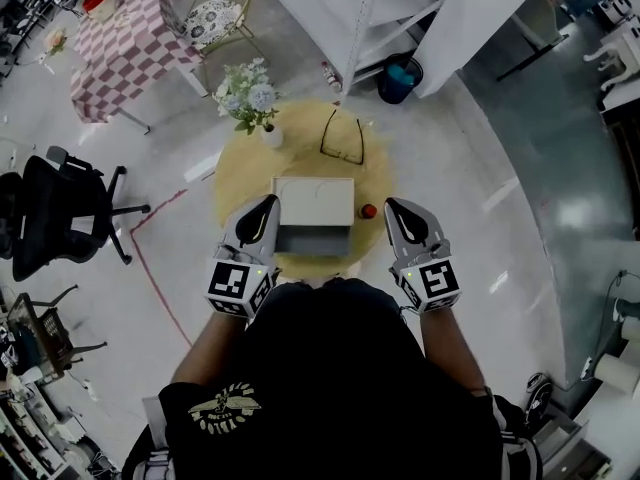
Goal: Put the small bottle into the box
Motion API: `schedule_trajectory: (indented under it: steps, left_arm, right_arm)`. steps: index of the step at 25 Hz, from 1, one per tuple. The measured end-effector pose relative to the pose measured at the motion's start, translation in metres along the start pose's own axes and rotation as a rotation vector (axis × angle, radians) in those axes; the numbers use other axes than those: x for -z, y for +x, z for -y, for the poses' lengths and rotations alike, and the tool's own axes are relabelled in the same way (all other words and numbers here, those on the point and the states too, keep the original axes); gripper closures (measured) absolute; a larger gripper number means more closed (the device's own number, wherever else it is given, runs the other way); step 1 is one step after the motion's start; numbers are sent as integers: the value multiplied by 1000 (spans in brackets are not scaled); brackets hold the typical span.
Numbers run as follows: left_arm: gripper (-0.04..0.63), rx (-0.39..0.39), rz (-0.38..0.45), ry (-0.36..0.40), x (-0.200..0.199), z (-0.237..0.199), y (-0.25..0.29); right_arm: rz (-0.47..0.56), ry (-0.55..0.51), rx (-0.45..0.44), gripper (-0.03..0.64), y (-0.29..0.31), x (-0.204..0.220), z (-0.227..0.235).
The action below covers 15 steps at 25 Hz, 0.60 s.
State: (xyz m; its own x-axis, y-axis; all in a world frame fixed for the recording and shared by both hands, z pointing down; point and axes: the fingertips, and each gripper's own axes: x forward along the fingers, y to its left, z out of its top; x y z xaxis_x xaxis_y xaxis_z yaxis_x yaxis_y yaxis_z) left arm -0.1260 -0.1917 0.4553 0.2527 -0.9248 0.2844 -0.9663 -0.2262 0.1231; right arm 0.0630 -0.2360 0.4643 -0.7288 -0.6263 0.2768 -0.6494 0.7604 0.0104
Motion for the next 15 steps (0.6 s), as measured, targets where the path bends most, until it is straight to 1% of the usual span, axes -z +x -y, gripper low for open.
schedule_trajectory:
  steps: [1, 3, 4, 6, 7, 10, 12, 15]
  left_arm:
    - [595, -17, -8, 0, 2, 1, 3]
    - [595, -53, -23, -5, 4, 5, 7]
    - [595, -70, -29, -6, 5, 8, 8]
    - [595, -109, -41, -5, 6, 14, 8]
    - [595, -130, -48, -4, 7, 16, 7]
    - [595, -197, -78, -5, 13, 15, -1]
    - [595, -237, -106, -11, 20, 15, -8]
    - [595, -311, -115, -20, 25, 10, -22]
  right_arm:
    - [-44, -6, -24, 611, 5, 19, 6]
    - [-184, -35, -80, 609, 16, 72, 14]
    - [-269, -57, -113, 572, 20, 103, 17]
    - [-419, -100, -184, 450, 26, 163, 19]
    - [-472, -117, -213, 433, 29, 187, 19]
    - [-566, -152, -268, 433, 42, 238, 19]
    - [-604, -176, -291, 433, 53, 262, 23]
    - [-651, -226, -314, 433, 67, 292, 27]
